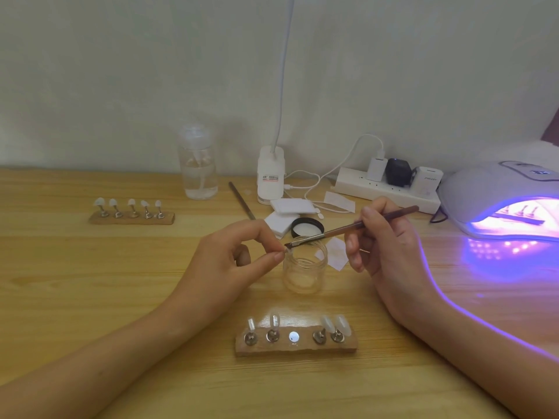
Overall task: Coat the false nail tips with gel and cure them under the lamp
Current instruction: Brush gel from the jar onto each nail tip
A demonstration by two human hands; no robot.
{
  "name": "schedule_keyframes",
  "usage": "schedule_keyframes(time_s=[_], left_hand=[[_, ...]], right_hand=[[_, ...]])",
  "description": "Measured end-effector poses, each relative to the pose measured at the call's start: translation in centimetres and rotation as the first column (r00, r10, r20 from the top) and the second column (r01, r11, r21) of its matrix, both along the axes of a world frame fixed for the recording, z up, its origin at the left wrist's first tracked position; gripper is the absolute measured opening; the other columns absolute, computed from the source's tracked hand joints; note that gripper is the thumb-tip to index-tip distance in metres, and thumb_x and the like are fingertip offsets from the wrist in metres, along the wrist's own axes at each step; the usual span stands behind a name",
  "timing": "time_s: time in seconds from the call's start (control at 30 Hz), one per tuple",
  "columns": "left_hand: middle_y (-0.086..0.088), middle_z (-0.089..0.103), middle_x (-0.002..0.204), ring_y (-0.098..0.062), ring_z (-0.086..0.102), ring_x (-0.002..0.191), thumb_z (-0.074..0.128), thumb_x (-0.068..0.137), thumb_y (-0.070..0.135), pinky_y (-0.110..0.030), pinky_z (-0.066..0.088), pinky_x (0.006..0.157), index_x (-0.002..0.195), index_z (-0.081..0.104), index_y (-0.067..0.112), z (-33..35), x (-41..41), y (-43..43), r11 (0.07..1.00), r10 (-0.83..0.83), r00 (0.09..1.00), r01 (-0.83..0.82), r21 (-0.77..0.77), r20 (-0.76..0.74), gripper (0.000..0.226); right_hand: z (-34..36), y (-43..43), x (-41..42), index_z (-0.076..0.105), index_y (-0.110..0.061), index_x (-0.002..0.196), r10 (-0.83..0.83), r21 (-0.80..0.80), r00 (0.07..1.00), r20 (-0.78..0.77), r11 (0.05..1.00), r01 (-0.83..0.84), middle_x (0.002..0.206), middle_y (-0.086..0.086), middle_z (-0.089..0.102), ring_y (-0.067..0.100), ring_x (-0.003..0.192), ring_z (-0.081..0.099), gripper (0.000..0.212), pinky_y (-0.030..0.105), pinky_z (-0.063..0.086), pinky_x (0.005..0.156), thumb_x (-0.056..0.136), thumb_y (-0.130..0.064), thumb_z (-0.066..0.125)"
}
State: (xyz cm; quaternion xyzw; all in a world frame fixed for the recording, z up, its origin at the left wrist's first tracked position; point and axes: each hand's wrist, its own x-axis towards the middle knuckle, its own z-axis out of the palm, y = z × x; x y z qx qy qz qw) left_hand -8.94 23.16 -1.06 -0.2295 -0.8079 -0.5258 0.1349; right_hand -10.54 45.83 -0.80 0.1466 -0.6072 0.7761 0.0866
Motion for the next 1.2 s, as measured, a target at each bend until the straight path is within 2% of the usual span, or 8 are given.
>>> schedule_keyframes(time_s=[0.13, 0.3, 0.43, 0.6, 0.73, 0.9, 1.03, 1.2], left_hand=[[0.024, 0.048, 0.048, -0.003, 0.032, 0.044, 0.074, 0.085, 0.012, -0.007, 0.029, 0.049, 0.077, 0.067, 0.016, -0.01, -0.05, -0.02, 1.000, -0.007, 1.000, 0.007, 0.004, 0.002, 0.011], [0.022, 0.046, 0.046, -0.003, 0.031, 0.043, 0.074, 0.085, 0.012, -0.007, 0.028, 0.049, 0.077, 0.067, 0.018, -0.08, -0.05, -0.05, 1.000, -0.007, 1.000, 0.007, 0.015, 0.009, 0.012], [0.025, 0.048, 0.048, -0.003, 0.032, 0.043, 0.074, 0.085, 0.013, -0.007, 0.029, 0.049, 0.077, 0.067, 0.017, -0.09, -0.05, -0.01, 1.000, -0.008, 1.000, 0.008, 0.008, 0.007, 0.011], [0.018, 0.043, 0.044, -0.004, 0.032, 0.043, 0.074, 0.085, 0.014, -0.008, 0.028, 0.048, 0.077, 0.067, 0.020, -0.15, -0.05, -0.13, 1.000, -0.007, 1.000, 0.006, 0.015, 0.026, 0.013], [0.018, 0.042, 0.044, -0.004, 0.031, 0.043, 0.074, 0.085, 0.016, -0.009, 0.028, 0.048, 0.077, 0.067, 0.018, -0.13, -0.02, -0.13, 1.000, -0.002, 0.999, 0.002, 0.016, 0.039, 0.010], [0.021, 0.044, 0.044, -0.004, 0.031, 0.043, 0.074, 0.085, 0.012, -0.009, 0.028, 0.047, 0.076, 0.066, 0.017, -0.07, -0.01, -0.05, 1.000, -0.002, 0.999, 0.001, 0.025, 0.044, 0.013], [0.021, 0.045, 0.044, -0.005, 0.030, 0.044, 0.074, 0.085, 0.012, -0.008, 0.028, 0.048, 0.077, 0.067, 0.016, -0.03, 0.04, -0.06, 0.999, -0.001, 0.999, 0.000, 0.032, 0.053, 0.011], [0.024, 0.048, 0.045, -0.004, 0.032, 0.042, 0.073, 0.085, 0.011, -0.006, 0.028, 0.048, 0.077, 0.067, 0.013, 0.10, 0.20, -0.02, 1.000, -0.003, 0.998, 0.001, 0.027, 0.056, 0.010]], right_hand=[[-0.13, 0.23, -0.17, 0.052, -0.020, 0.075, -0.063, 0.012, 0.997, 0.034, 0.998, 0.062, 0.057, 0.004, 0.057, 0.014, 0.045, 0.049, 0.026, 0.020, 0.040, 0.042, 0.101, -0.022, 0.051], [0.02, -0.02, -0.12, 0.056, -0.023, 0.075, 0.010, 0.003, 1.000, -0.003, 1.000, -0.010, 0.058, 0.005, 0.058, 0.015, 0.045, 0.050, 0.024, 0.020, 0.042, 0.043, 0.097, -0.029, 0.053], [-0.04, 0.15, -0.22, 0.054, -0.023, 0.073, -0.047, 0.006, 0.998, 0.034, 0.999, 0.046, 0.058, 0.004, 0.058, 0.014, 0.045, 0.050, 0.027, 0.019, 0.041, 0.043, 0.100, -0.024, 0.051], [0.05, -0.01, -0.16, 0.054, -0.021, 0.076, 0.009, 0.001, 1.000, -0.004, 1.000, -0.009, 0.058, 0.005, 0.058, 0.015, 0.045, 0.050, 0.022, 0.021, 0.042, 0.043, 0.097, -0.028, 0.053], [-0.10, 0.23, -0.21, 0.053, -0.022, 0.074, -0.061, 0.024, 0.998, 0.022, 0.998, 0.060, 0.057, 0.004, 0.057, 0.014, 0.045, 0.050, 0.028, 0.020, 0.041, 0.043, 0.102, -0.022, 0.049], [0.06, -0.06, -0.08, 0.055, -0.024, 0.074, 0.001, 0.005, 1.000, -0.024, 1.000, -0.001, 0.057, 0.004, 0.058, 0.014, 0.044, 0.050, 0.024, 0.020, 0.041, 0.042, 0.098, -0.027, 0.051], [0.01, 0.11, -0.10, 0.055, -0.027, 0.071, -0.074, 0.042, 0.997, 0.007, 0.996, 0.074, 0.056, 0.003, 0.057, 0.014, 0.044, 0.048, 0.033, 0.020, 0.040, 0.042, 0.103, -0.021, 0.048], [0.18, -0.08, 0.11, 0.054, -0.023, 0.074, -0.013, 0.001, 1.000, -0.021, 1.000, 0.013, 0.057, 0.004, 0.057, 0.015, 0.044, 0.049, 0.024, 0.020, 0.040, 0.042, 0.098, -0.026, 0.051]])
